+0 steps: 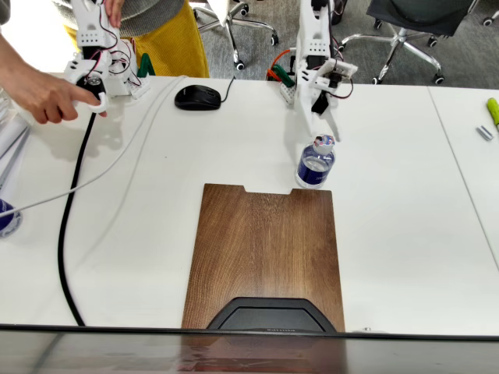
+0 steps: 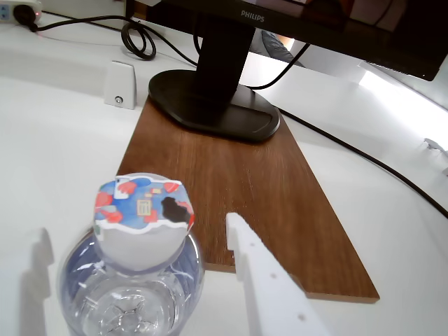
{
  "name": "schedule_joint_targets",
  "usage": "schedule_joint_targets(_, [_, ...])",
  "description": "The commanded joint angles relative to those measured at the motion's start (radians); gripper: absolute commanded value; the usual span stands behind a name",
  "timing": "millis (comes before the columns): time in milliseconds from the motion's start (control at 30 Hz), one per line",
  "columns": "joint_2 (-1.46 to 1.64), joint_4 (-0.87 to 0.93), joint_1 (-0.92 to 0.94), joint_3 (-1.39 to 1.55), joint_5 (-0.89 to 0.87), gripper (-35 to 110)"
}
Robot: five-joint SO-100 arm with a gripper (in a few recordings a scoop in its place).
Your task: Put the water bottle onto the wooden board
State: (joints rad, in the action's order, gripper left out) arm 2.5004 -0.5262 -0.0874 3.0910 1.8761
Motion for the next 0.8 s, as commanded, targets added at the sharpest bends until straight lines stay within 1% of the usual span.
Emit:
schedule_joint_targets(0, [0.015, -0.014, -0.012, 0.006, 0.012, 38])
schedule_joint_targets(100, [0.011, -0.009, -0.006, 0.006, 0.008, 42])
schedule_joint_targets(300, [0.000, -0.011, -0.003, 0.006, 0.000, 44])
schedule_joint_targets(433, [-0.023, -0.034, -0.008, 0.006, -0.097, 43])
schedule_joint_targets(600, [-0.161, -0.190, 0.014, 0.003, -0.140, 44])
schedule_joint_targets(767, [-0.216, -0.233, 0.052, 0.003, -0.120, 48])
